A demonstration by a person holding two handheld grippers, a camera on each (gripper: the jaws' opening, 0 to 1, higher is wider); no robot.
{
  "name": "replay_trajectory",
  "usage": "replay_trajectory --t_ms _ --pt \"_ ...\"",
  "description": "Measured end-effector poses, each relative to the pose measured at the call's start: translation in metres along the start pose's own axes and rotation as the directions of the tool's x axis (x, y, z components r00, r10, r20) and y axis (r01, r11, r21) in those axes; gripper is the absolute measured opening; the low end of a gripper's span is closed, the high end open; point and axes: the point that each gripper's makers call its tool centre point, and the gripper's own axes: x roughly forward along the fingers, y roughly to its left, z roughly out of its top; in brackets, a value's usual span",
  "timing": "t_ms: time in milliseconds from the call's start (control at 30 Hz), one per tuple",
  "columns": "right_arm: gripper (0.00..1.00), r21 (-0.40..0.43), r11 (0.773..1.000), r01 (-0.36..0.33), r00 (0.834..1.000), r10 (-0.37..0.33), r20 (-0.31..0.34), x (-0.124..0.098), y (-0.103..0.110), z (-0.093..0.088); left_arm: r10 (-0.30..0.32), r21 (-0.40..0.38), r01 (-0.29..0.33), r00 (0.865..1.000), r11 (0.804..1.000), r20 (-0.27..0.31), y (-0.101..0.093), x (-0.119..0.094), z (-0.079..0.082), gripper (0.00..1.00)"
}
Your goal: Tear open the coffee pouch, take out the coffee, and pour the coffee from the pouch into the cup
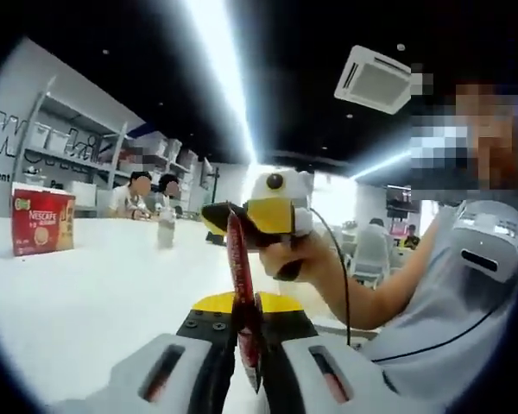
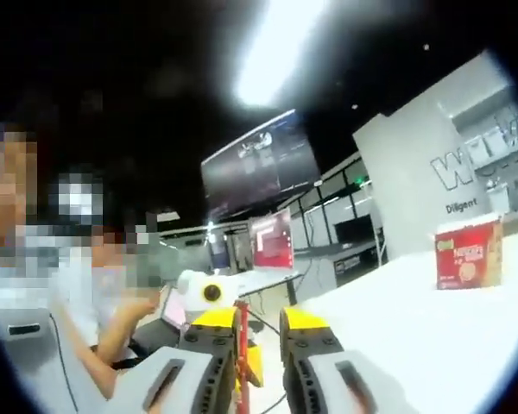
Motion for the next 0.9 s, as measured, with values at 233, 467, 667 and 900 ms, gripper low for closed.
replay_trajectory --t_ms 233,467,667,900 --pt "0.10 -0.321 0.939 0.123 0.979 -0.168 -0.114 0.002 -0.002 -0.002 0.230 0.082 -0.221 0.966 0.972 -0.115 0.031 -0.001 -0.013 0.10" --pt "0.20 -0.346 0.925 0.159 0.973 -0.206 -0.102 0.004 -0.016 0.003 0.220 0.115 -0.208 0.969 0.971 -0.114 0.022 0.006 -0.009 0.10" --pt "0.20 -0.251 0.957 0.148 0.983 -0.170 -0.068 -0.001 -0.027 0.001 0.230 0.114 -0.218 0.967 0.969 -0.109 0.026 0.003 -0.007 0.10" --pt "0.21 -0.222 0.967 0.127 0.988 -0.143 -0.058 0.001 -0.027 0.001 0.229 0.111 -0.216 0.967 0.970 -0.114 0.028 0.003 -0.008 0.10"
